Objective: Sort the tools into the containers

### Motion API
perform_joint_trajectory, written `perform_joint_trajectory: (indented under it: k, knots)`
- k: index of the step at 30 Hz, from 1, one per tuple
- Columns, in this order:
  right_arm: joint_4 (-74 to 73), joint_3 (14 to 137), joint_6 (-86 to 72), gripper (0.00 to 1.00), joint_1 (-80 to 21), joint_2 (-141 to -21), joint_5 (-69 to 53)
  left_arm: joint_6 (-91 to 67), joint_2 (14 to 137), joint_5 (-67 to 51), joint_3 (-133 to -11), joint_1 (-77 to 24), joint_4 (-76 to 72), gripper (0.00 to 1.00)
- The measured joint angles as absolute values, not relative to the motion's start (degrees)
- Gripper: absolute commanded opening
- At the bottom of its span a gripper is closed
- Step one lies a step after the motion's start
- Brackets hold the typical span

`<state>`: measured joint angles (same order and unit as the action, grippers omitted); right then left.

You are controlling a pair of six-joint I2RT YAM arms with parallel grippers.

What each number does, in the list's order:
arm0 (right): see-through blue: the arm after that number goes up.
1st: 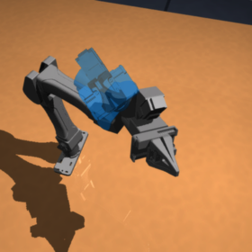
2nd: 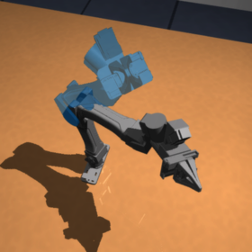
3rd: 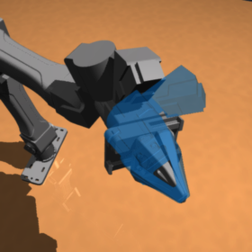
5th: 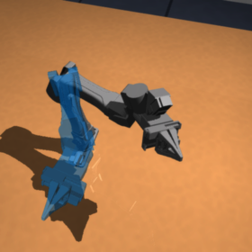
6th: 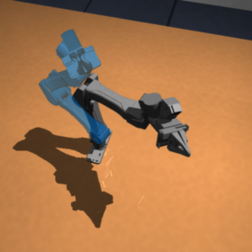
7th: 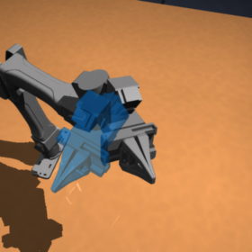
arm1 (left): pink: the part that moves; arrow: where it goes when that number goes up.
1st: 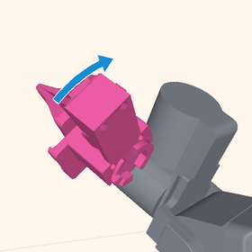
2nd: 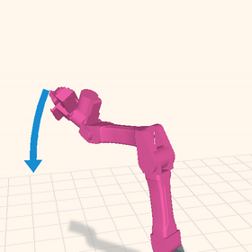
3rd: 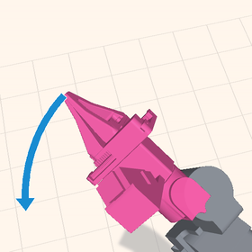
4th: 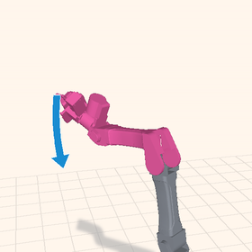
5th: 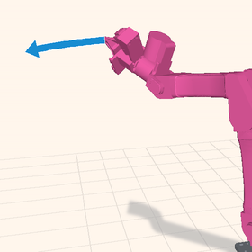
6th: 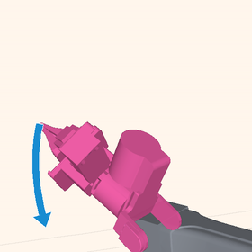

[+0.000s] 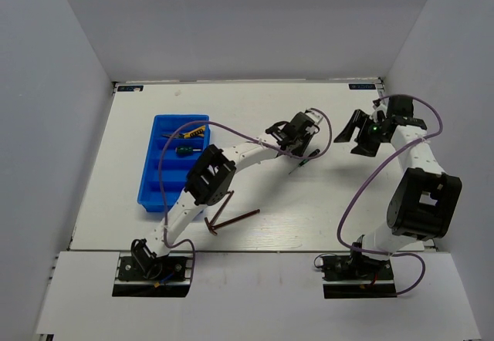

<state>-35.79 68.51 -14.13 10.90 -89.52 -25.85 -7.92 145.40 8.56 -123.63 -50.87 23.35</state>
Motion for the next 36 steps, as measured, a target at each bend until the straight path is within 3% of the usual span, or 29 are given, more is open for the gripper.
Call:
perform_joint_trajectory:
  k: [2,5,6,14,19,27,36]
  knots:
    - [-35.75,68.38,-13.39,0.60,10.94,-89.52,-26.87,-7.92,143.41,9.52,-121.27,-50.87,23.81,0.00]
    - [-34.96,67.72,-12.60,0.08,11.03,-89.47,-28.36,-8.25,138.19,10.61,-116.68,-50.81,24.40,0.00]
    - [-34.96,67.53,-12.60,0.00,11.05,-89.47,-28.75,-8.60,135.61,11.18,-114.63,-50.72,24.34,0.00]
    - [-34.96,67.33,-12.43,0.00,11.20,-89.47,-30.17,-18.87,106.80,23.22,-98.59,-48.77,24.64,0.00]
    - [-34.96,67.33,-12.43,0.00,11.20,-89.47,-30.98,-30.63,95.02,29.76,-92.23,-41.63,28.80,0.00]
    - [-34.87,66.85,-12.69,0.00,11.20,-89.47,-31.83,-47.99,88.99,30.09,-74.39,-26.52,37.30,0.00]
    - [-34.76,66.63,-13.10,0.01,11.20,-89.45,-32.36,-63.46,85.34,27.51,-70.37,-19.94,38.76,0.00]
